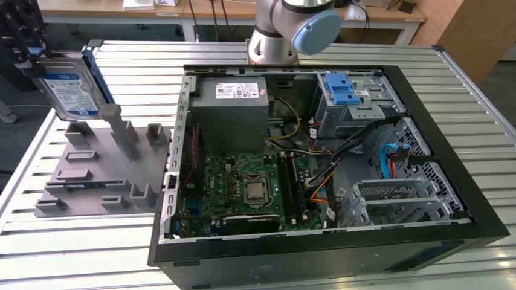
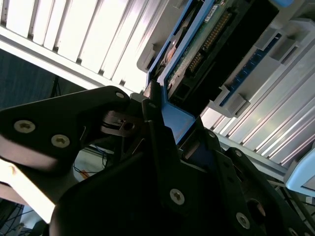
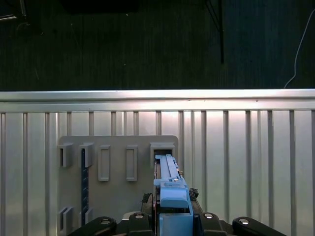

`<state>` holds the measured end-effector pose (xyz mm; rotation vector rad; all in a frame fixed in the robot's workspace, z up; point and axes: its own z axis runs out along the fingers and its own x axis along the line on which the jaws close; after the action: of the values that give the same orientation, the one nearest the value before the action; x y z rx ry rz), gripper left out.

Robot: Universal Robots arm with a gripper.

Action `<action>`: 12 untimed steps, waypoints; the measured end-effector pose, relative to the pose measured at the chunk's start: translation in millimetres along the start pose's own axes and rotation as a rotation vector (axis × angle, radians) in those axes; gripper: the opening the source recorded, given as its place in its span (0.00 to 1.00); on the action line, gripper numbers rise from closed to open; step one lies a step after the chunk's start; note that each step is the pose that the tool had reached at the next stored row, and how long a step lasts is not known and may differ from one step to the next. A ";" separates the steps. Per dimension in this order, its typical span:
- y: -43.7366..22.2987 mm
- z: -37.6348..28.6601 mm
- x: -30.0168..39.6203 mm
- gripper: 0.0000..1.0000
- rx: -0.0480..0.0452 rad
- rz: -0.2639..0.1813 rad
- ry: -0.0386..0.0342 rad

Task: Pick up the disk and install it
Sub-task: 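Pick up the disk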

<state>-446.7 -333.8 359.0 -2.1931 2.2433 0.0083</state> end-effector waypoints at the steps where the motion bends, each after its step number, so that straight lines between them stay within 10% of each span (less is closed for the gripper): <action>1: 0.0 -0.6 0.0 0.36 -0.0001 0.000 0.0000; 12: 0.0 -6.8 -0.1 0.36 -0.0001 0.000 0.0000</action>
<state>-446.7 -333.8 365.8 -2.1932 2.2434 0.0085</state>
